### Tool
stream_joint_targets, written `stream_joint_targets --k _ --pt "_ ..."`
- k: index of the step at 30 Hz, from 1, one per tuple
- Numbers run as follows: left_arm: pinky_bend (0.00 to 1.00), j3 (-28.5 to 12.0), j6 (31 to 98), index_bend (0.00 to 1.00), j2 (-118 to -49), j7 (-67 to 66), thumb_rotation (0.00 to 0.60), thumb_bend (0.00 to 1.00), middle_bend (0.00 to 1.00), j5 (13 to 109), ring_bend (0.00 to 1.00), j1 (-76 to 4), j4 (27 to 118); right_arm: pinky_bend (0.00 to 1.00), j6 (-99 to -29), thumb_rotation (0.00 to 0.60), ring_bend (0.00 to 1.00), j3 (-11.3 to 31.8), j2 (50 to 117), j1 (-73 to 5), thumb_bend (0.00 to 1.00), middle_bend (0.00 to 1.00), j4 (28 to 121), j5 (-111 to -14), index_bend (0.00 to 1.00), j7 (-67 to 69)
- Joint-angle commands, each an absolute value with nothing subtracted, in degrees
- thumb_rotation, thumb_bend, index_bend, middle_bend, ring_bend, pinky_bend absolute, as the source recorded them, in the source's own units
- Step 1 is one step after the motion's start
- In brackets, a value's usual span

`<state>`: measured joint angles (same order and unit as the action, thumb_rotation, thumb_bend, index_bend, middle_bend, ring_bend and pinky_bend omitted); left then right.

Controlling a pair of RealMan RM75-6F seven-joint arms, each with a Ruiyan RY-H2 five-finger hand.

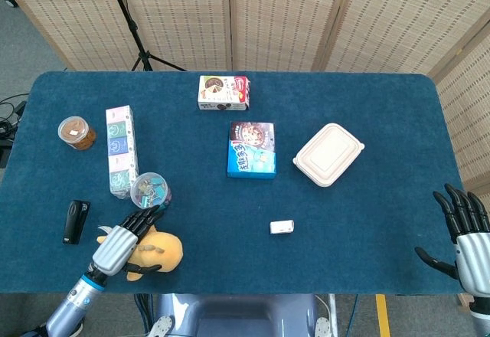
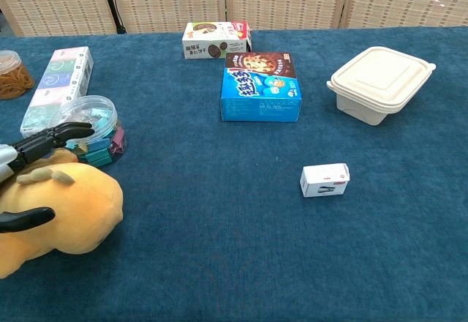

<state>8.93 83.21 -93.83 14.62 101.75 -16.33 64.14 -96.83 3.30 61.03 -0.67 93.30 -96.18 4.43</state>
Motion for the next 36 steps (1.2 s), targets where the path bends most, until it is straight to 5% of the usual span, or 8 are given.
stream_joint_targets --k 1,22,36 --pt "0.00 9.63 84.52 0.00 -92.60 14.99 0.053 0.00 0.00 102.72 0.00 -15.97 65.82 0.00 -96.97 0.600 0.00 3.31 60.92 -0.62 0.00 0.00 93.36 -96.24 0.00 4.60" --pt "0.00 10.08 93.45 0.00 -74.18 8.34 0.055 0.00 0.00 106.09 0.00 -14.06 86.82 0.00 -97.73 0.600 0.00 3.50 60.41 -0.33 0.00 0.00 93.69 -96.28 0.00 5.35" --pt "0.00 7.49 93.48 0.00 -64.38 11.07 0.397 0.00 0.00 95.58 0.00 -9.13 86.42 0.00 -97.90 0.600 0.00 3.74 60.85 -0.29 0.00 0.00 93.89 -96.24 0.00 3.59"
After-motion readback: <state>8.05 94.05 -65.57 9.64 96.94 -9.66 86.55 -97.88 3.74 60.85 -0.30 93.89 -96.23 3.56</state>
